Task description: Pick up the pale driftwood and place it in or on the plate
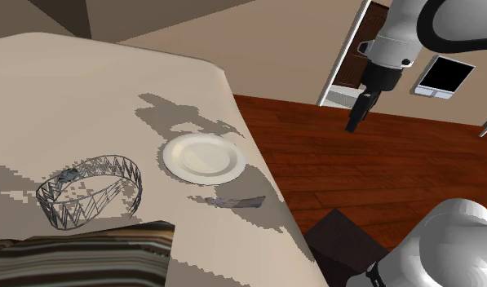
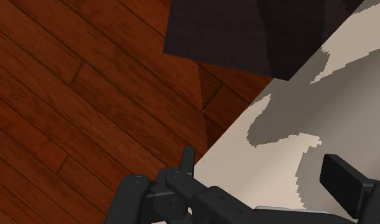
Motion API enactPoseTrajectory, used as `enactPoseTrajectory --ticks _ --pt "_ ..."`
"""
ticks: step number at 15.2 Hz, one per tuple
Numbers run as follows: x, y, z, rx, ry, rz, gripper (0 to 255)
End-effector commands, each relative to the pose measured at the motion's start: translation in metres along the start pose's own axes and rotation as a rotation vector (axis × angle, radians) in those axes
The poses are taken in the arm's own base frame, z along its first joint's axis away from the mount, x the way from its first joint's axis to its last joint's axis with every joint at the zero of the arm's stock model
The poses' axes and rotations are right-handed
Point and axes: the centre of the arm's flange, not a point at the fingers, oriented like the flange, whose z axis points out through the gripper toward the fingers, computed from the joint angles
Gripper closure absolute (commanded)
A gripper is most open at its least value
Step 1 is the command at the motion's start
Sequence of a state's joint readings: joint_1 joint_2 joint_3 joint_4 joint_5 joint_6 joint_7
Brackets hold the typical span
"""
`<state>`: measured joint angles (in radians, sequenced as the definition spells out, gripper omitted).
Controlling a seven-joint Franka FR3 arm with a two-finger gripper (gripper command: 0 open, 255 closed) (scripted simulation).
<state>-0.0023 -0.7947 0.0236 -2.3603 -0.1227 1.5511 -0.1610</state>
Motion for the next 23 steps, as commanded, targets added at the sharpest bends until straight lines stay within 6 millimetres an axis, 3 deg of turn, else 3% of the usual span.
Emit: enactPoseTrajectory --ticks 1,12,23 --pt "0.000 0.000 0.000 0.000 0.000 0.000 0" --pt "0.086 -0.116 0.036 -0.003 -0.034 -0.324 0" --pt "0.129 -0.252 0.075 -0.005 -0.069 -0.647 0"
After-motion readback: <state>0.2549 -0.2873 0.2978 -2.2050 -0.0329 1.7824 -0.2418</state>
